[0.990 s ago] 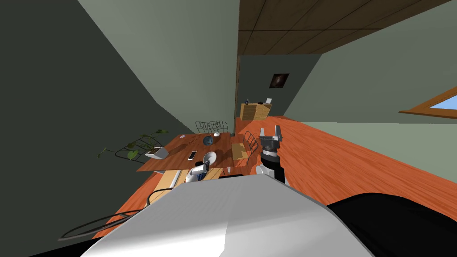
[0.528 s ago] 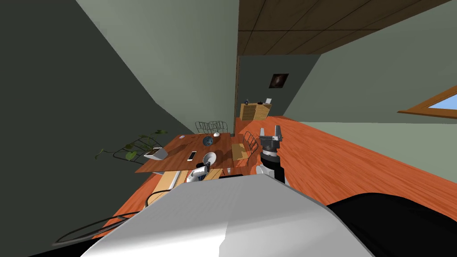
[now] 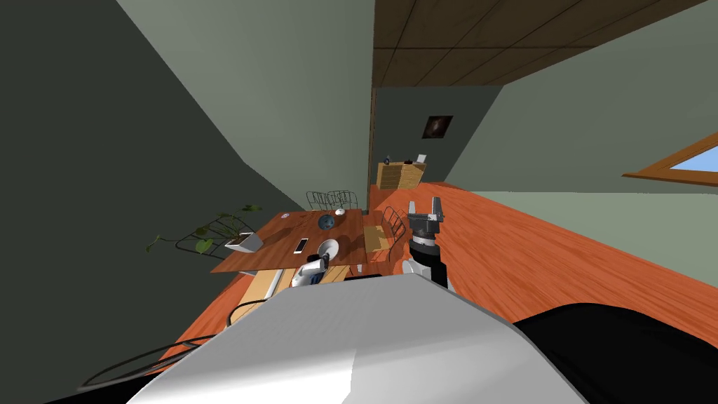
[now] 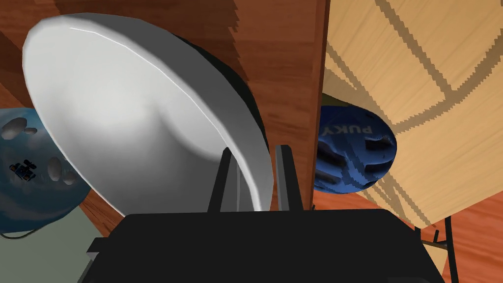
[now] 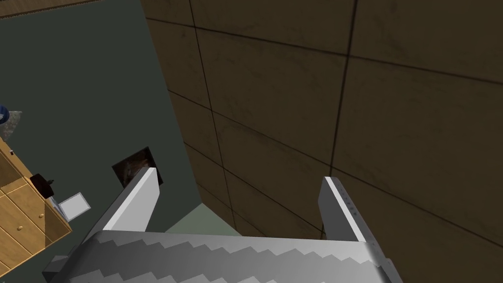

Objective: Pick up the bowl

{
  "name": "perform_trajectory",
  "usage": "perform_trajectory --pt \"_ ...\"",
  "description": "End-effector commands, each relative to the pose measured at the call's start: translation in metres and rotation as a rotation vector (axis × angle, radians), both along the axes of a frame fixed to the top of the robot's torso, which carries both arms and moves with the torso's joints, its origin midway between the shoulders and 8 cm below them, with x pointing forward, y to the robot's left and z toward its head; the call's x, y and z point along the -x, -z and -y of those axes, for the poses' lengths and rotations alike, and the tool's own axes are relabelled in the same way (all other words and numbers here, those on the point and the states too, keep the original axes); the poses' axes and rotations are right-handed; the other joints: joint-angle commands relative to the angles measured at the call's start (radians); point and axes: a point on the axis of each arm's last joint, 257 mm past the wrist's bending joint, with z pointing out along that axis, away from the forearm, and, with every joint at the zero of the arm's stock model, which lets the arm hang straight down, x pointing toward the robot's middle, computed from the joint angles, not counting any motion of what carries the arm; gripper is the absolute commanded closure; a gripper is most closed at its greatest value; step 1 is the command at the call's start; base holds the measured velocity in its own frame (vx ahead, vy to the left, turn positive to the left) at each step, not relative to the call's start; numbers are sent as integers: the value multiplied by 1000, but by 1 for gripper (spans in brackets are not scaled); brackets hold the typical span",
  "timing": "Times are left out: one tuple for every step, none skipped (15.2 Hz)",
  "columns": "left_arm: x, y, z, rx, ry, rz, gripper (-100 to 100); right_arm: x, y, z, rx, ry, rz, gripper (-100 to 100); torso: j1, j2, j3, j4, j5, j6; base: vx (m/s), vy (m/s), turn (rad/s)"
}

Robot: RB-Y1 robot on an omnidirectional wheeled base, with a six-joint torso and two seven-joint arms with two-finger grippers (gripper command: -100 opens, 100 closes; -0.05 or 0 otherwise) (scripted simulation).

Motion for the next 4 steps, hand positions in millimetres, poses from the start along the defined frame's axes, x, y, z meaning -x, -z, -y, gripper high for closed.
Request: perform_trajectory --pt "-4 -5 -3 0 5 -1 100 0 0 0 0 0 0 0 0 0 0 0 0 0 0 0 0" --pt "-7 -10 -6 -1 8 -1 100 0 0 0 0 0 0 0 0 0 0 0 0 0 -17 0 12" --pt "-9 -12 -7 -1 10 -1 100 0 0 0 0 0 0 0 0 1 1 1 0 0 -40 -6 43" --pt "-6 -9 -5 0 6 1 100 0 0 0 0 0 0 0 -1 2 2 1 -1 0 -27 -4 24"
